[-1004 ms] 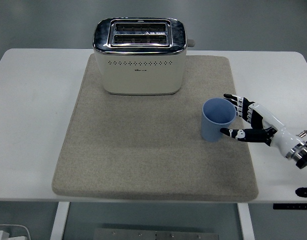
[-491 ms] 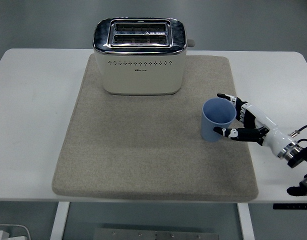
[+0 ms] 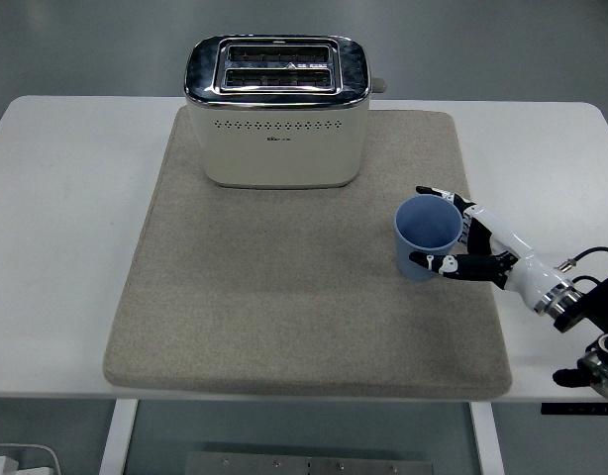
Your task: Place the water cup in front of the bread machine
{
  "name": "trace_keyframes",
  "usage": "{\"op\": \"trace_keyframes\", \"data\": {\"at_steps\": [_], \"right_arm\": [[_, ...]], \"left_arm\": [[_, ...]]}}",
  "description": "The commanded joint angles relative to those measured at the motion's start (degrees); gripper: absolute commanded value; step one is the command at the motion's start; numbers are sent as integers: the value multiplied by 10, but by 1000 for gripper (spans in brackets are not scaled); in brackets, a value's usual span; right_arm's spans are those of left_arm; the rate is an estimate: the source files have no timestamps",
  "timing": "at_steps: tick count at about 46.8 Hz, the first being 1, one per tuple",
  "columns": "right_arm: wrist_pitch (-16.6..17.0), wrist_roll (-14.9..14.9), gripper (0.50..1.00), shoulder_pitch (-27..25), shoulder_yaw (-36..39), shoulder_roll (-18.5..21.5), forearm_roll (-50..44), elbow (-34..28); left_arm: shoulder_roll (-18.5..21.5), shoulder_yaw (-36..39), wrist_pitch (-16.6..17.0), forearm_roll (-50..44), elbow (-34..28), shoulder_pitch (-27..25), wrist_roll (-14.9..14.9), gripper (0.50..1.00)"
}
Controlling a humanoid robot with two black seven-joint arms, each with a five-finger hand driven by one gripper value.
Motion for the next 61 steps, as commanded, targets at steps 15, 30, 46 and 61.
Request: {"op": "trace_keyframes", "data": {"at_steps": [15, 30, 46, 61], "right_arm": [[-1, 0, 766, 7, 1, 5, 0, 0], [2, 2, 547, 10, 1, 34, -2, 0], [-3, -1, 562, 54, -10, 76, -3, -7], [-5, -1, 570, 105, -40, 130, -3, -41]], "left_arm": [[0, 0, 0, 0, -1, 0, 0, 1000], [0, 0, 0, 0, -1, 0, 0, 1000], [0, 0, 0, 0, 0, 0, 0, 1000], [0, 0, 0, 0, 0, 0, 0, 1000]]}}
